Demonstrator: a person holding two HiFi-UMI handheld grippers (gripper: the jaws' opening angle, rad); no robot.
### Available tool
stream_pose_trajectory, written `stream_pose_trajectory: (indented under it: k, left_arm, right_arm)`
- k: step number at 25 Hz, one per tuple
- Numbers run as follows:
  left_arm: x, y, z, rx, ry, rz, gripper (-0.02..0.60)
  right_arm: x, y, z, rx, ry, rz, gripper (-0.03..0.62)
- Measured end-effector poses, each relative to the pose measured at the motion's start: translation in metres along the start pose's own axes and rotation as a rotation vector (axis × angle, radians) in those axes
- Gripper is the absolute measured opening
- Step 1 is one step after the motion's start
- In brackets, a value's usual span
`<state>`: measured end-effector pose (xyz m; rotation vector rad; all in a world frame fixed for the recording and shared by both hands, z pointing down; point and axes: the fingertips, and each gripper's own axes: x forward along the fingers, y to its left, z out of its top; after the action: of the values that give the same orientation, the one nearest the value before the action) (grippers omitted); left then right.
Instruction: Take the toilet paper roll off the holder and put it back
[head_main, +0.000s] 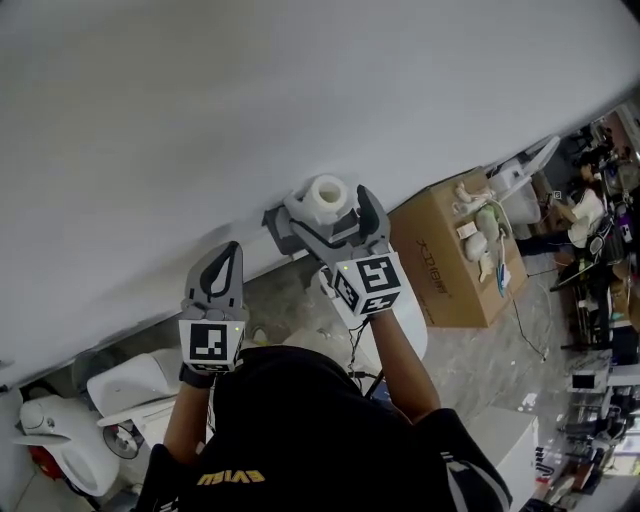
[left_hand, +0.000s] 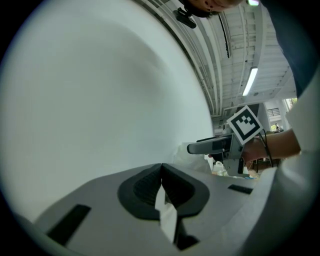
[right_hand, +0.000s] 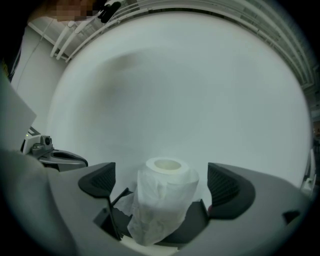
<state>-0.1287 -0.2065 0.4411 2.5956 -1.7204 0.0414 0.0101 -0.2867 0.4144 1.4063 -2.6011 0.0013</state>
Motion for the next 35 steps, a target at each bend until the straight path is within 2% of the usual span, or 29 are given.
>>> stream_pose_trajectory:
  k: [9,22,35]
  left_arm:
    - [0.003,-0.004,-0.002,-0.005,0.007,0.005,0.011]
    - [0.0,-0.008,0.0,-0.012,-0.012,-0.01,0.011]
    - [-0.007,0.0,-0.002,-0.013,-0.007,0.01,0.011]
  right_arm:
    - [0.011,-0.004,-0.004,0.003,0.019,0.006,0.569]
    - [0.015,-0.002,-0.015,0.005,0.073,0.014,0.454]
    - [0.02,0.001,-0.018,-0.017,0.095,0.001,0.396]
